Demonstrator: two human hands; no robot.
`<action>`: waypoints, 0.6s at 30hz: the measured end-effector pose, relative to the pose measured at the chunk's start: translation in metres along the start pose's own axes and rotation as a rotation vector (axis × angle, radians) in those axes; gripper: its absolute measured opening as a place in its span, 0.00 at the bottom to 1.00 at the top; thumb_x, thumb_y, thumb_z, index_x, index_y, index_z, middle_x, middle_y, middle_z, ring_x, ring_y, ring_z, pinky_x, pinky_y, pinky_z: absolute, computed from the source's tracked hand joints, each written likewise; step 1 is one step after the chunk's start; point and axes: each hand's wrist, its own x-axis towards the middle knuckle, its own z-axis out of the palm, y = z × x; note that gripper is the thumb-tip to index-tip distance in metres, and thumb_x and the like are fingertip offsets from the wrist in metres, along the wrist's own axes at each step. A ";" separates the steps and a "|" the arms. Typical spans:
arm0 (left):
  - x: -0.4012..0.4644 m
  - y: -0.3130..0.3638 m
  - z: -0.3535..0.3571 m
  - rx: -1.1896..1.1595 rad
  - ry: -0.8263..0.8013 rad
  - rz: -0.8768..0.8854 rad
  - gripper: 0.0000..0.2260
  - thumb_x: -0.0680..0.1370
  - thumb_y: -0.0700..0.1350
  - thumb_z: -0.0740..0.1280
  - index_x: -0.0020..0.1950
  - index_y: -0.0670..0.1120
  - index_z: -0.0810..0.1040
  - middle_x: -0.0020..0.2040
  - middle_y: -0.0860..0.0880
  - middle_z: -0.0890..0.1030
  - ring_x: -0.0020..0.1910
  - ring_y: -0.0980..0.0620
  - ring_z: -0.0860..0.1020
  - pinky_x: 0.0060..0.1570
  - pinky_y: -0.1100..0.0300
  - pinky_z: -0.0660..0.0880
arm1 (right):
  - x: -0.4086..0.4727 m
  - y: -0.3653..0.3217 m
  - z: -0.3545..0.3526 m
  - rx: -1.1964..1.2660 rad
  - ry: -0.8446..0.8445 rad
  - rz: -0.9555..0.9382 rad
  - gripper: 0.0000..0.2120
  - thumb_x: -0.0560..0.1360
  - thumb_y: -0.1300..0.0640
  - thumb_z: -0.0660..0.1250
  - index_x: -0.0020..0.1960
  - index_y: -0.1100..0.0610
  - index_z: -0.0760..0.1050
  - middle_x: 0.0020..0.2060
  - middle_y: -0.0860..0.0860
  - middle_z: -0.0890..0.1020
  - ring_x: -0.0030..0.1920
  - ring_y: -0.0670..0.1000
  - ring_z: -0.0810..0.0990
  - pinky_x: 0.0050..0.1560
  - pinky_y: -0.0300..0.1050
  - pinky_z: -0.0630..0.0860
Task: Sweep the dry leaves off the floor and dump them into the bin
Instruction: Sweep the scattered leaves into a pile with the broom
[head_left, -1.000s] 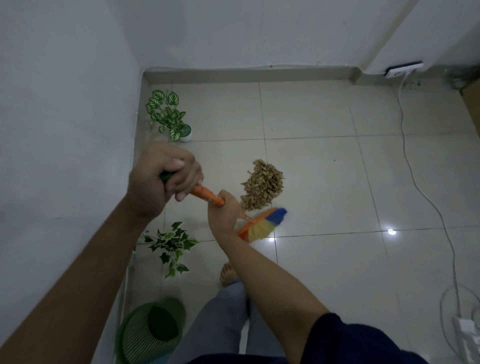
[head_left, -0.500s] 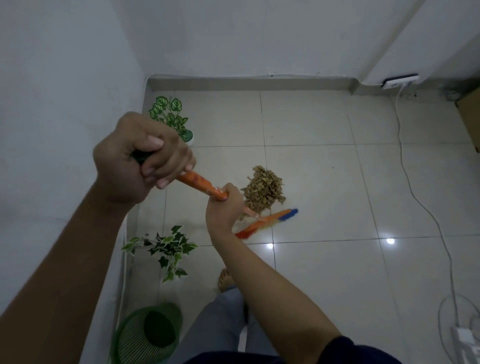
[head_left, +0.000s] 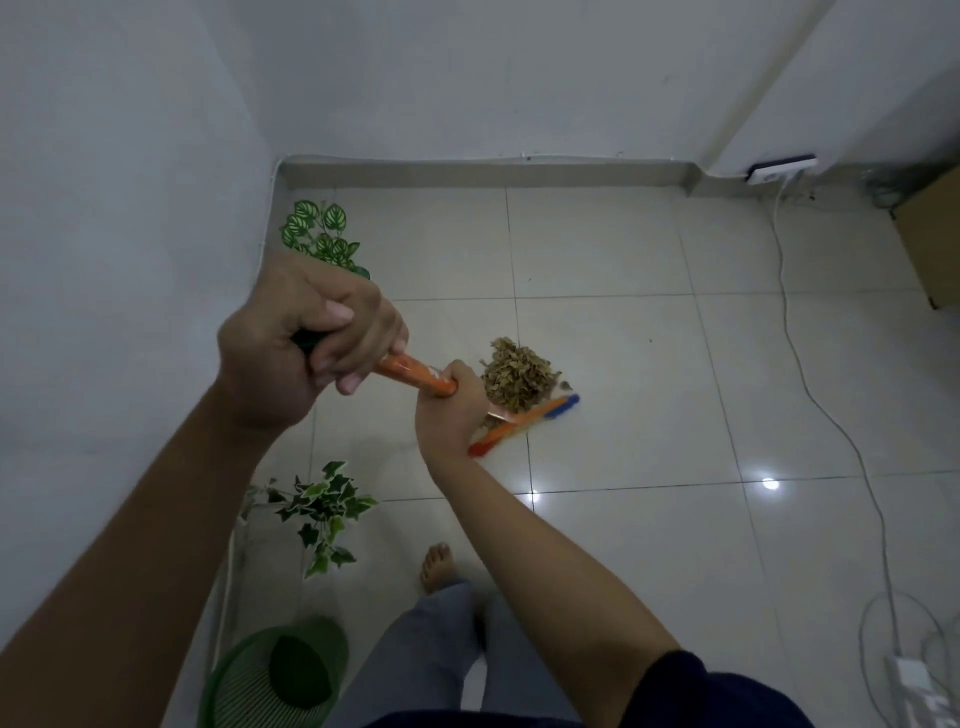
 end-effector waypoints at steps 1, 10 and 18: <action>0.003 0.004 0.001 -0.028 -0.013 0.011 0.15 0.68 0.53 0.64 0.24 0.50 0.68 0.20 0.58 0.67 0.18 0.56 0.65 0.38 0.58 0.69 | 0.002 -0.001 -0.008 -0.036 -0.007 -0.013 0.13 0.65 0.57 0.56 0.26 0.48 0.55 0.23 0.44 0.63 0.31 0.51 0.66 0.33 0.51 0.64; 0.052 -0.041 0.052 -0.048 0.117 -0.029 0.12 0.68 0.43 0.57 0.24 0.52 0.69 0.19 0.55 0.67 0.19 0.53 0.65 0.37 0.57 0.68 | 0.071 0.046 -0.097 -0.234 -0.279 -0.052 0.14 0.67 0.66 0.67 0.25 0.59 0.68 0.21 0.49 0.69 0.24 0.48 0.68 0.27 0.45 0.66; 0.053 -0.108 0.101 0.024 0.509 -0.102 0.13 0.68 0.45 0.56 0.23 0.54 0.68 0.21 0.54 0.66 0.22 0.50 0.64 0.30 0.51 0.60 | 0.141 0.096 -0.121 -0.478 -0.812 -0.137 0.18 0.71 0.60 0.68 0.25 0.59 0.68 0.22 0.50 0.70 0.25 0.48 0.67 0.29 0.41 0.62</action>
